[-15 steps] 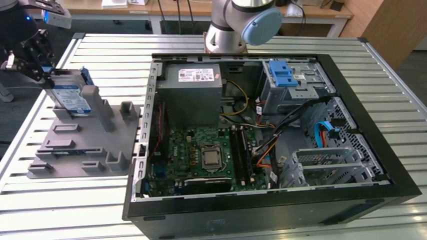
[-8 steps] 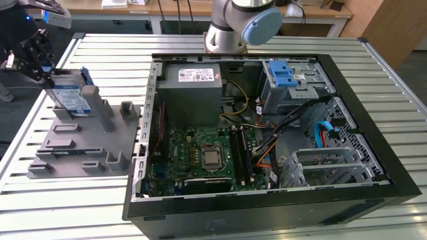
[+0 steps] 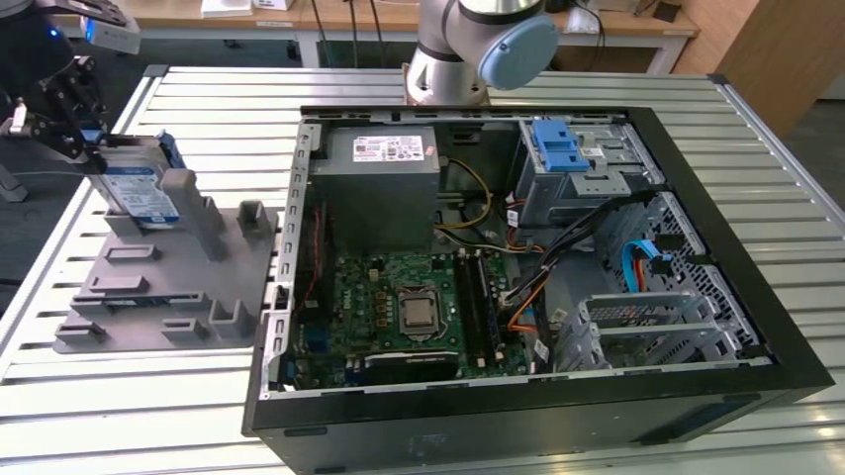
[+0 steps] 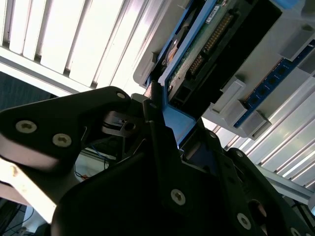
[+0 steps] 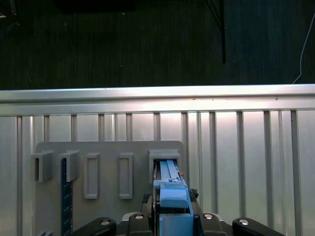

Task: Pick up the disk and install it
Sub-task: 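Pick up the disk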

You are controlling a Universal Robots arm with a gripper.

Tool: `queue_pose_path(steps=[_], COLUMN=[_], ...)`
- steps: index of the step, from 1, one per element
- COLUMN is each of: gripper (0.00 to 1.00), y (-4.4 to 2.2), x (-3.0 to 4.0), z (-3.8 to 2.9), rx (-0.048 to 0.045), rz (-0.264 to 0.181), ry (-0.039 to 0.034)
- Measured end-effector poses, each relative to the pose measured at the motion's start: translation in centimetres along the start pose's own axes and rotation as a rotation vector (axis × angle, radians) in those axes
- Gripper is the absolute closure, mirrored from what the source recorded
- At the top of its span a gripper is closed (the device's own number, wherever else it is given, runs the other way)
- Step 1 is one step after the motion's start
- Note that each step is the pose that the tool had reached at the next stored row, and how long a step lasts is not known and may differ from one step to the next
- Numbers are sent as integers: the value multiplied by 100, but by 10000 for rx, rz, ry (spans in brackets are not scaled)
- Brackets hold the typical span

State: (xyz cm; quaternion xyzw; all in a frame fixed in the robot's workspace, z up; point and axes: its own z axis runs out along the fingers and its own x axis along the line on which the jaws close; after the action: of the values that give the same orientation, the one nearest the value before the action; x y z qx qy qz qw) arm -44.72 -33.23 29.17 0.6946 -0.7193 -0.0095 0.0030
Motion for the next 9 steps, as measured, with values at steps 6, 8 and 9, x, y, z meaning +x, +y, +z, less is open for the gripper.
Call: queue_pose_path(steps=[6, 8, 9], gripper=[64, 64, 64], y=[0, 0, 0], x=[0, 0, 0], z=[0, 0, -1], rx=[0, 1, 1], rz=[-1, 0, 0], ry=[2, 2, 1])
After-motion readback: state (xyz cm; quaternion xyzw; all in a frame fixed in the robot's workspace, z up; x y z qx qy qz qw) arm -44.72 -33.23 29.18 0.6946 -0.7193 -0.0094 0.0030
